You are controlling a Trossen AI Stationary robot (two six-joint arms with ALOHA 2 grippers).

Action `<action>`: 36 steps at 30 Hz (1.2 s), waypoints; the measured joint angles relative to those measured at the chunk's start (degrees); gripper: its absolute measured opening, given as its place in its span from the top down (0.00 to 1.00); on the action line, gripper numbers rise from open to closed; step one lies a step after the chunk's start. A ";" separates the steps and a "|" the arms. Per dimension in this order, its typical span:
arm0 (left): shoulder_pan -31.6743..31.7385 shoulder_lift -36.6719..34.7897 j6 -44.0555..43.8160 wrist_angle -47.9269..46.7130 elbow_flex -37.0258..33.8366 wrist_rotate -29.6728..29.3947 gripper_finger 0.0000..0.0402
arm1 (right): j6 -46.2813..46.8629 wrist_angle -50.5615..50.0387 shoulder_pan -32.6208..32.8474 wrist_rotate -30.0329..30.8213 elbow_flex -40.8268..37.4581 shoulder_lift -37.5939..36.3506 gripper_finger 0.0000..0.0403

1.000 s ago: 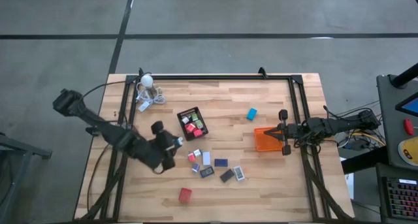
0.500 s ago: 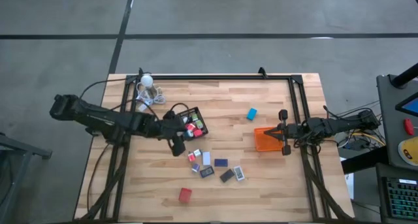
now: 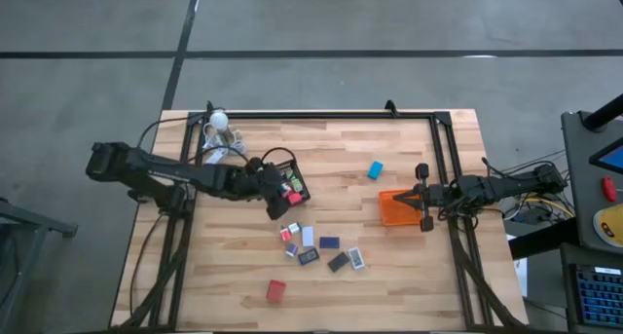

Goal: Pick & Place Office items
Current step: Put the blue charger adapter in the black bin

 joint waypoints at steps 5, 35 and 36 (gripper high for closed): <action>3.39 1.39 1.11 -0.37 0.00 0.00 0.58 | 0.00 0.00 -0.01 0.01 0.02 0.00 0.98; 18.63 7.50 6.91 -2.82 -0.04 16.35 0.58 | 0.00 0.00 0.00 0.02 0.02 0.00 0.98; 18.67 8.20 6.91 -2.80 -0.02 16.35 0.58 | 0.00 0.00 -0.02 0.02 0.02 0.00 0.98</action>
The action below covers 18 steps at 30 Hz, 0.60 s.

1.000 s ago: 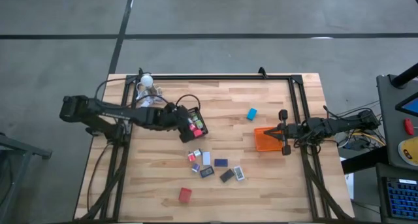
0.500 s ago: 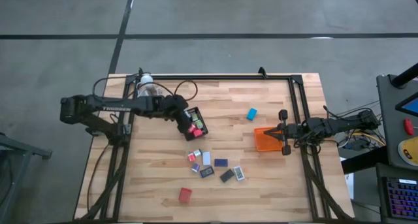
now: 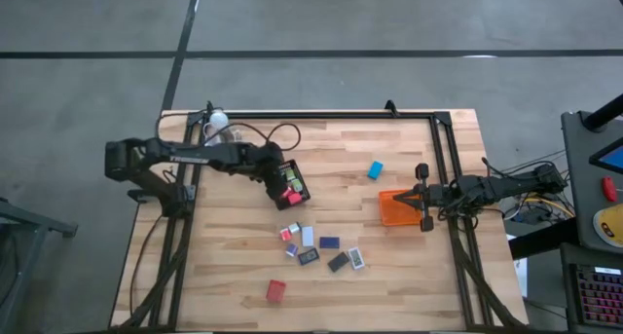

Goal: Pick & Place Office items
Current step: Put the blue charger adapter in the black bin

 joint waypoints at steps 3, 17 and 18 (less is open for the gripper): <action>0.13 1.56 0.00 0.03 0.20 0.16 0.58 | 0.00 0.01 0.00 0.00 0.00 0.00 0.98; 0.92 1.97 0.26 0.30 0.31 1.69 0.58 | -0.01 0.00 0.02 -0.02 0.00 -0.02 0.98; 0.94 1.97 0.26 0.33 0.33 2.22 0.58 | 0.00 0.00 0.01 0.00 0.00 -0.02 0.98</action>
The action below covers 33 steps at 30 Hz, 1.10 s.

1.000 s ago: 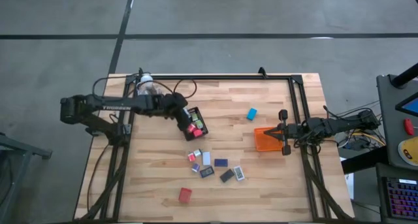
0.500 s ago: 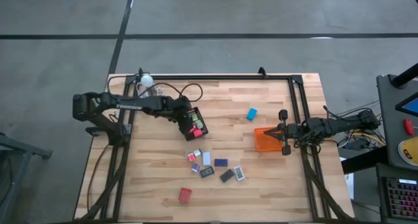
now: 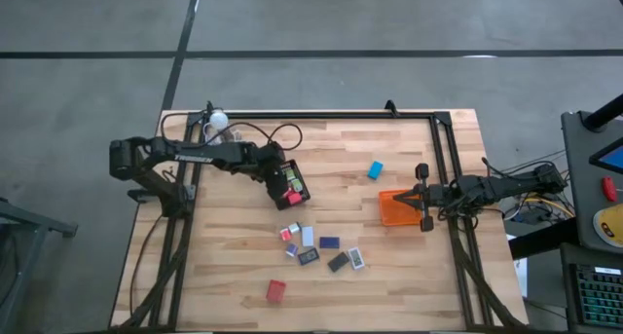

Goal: Pick & Place Office items
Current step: Put the blue charger adapter in the black bin, then put the pink charger adapter in the black bin

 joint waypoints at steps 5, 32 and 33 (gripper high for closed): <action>0.09 -0.02 0.17 0.06 0.00 0.58 0.53 | 0.00 0.00 -0.01 -0.02 0.00 0.00 0.98; -0.02 -8.98 -9.31 -3.41 4.20 -0.78 0.35 | 0.00 0.02 0.01 0.00 0.00 0.02 0.98; -0.19 -9.48 -11.69 -4.00 4.20 -0.88 0.35 | 0.00 0.02 0.01 -0.02 0.00 0.04 0.98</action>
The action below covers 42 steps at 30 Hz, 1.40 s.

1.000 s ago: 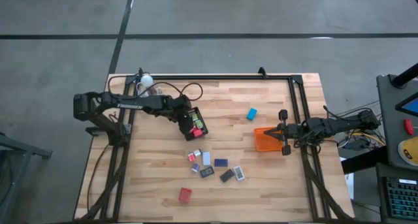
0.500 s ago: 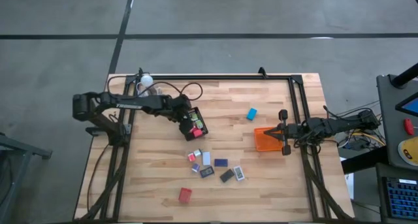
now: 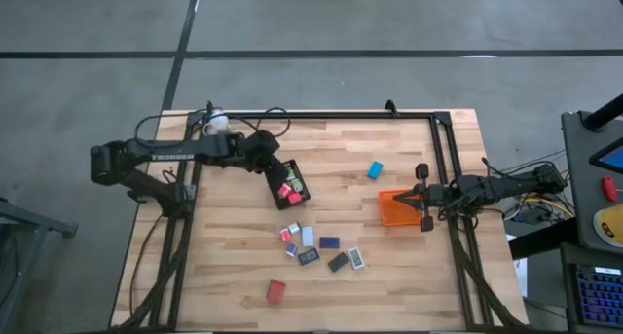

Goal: Pick & Place Office items
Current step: Put the pink charger adapter in the black bin

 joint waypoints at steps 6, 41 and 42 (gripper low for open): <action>-5.32 -1.03 -9.42 -3.94 -0.72 1.46 0.35 | 0.00 0.00 0.00 0.00 0.00 -0.02 0.98; -37.70 15.62 -77.37 -1.23 5.27 -9.38 0.35 | 0.00 0.00 -0.01 0.01 0.00 -0.02 0.98; -37.24 15.67 -77.37 -1.27 5.04 -8.39 0.35 | 0.00 0.00 0.00 0.02 0.00 -0.02 0.98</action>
